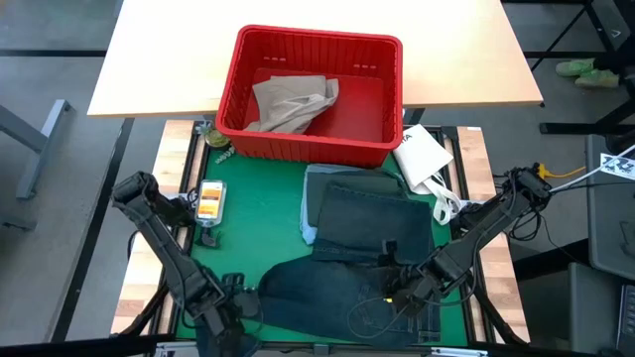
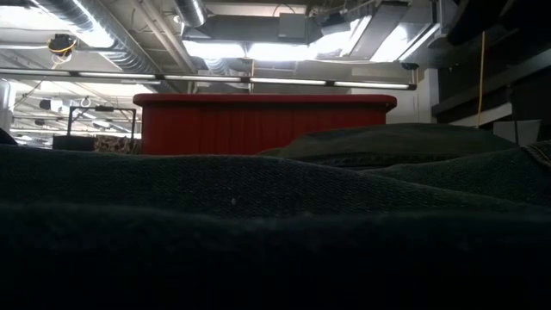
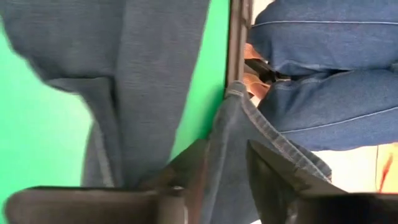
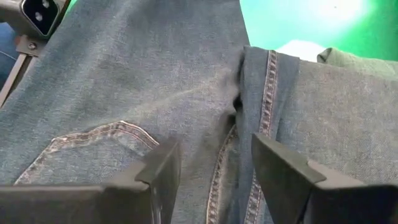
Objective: Fold Laundry from Bin
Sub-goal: Fold the dark blue pants
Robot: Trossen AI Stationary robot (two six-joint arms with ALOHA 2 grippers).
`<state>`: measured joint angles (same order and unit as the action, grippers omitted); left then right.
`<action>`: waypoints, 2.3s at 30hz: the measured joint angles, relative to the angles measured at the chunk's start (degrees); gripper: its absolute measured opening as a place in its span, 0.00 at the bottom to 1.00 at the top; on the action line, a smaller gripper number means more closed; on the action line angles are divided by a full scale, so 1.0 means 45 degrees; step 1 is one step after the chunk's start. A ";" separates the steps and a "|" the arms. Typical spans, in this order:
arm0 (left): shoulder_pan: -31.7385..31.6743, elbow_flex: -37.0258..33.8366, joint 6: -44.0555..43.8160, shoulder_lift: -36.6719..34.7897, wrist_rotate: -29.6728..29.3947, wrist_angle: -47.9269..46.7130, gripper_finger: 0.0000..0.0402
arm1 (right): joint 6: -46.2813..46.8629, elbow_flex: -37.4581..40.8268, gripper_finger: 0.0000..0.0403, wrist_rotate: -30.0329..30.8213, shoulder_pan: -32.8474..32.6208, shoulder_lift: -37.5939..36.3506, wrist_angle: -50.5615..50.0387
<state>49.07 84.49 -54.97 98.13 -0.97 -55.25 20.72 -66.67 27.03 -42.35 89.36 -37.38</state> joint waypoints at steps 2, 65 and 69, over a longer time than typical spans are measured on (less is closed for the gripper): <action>0.0178 0.0000 0.0003 0.0276 -0.0077 0.0359 0.34 | -0.0021 0.0000 0.48 0.0000 0.0000 0.0000 0.0007; 0.1205 0.5565 0.0499 0.3847 0.0013 -0.4599 0.01 | -0.0366 -0.0014 0.48 -0.3710 0.0010 0.4339 0.2045; 0.1541 0.8010 -0.0511 0.3845 -0.1796 -0.7787 0.01 | -0.0332 -0.0078 0.48 -0.4274 0.0024 0.4694 0.2116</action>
<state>56.00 120.53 -57.27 115.43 -9.05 -90.29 19.22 -67.02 7.79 -42.24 110.49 -27.86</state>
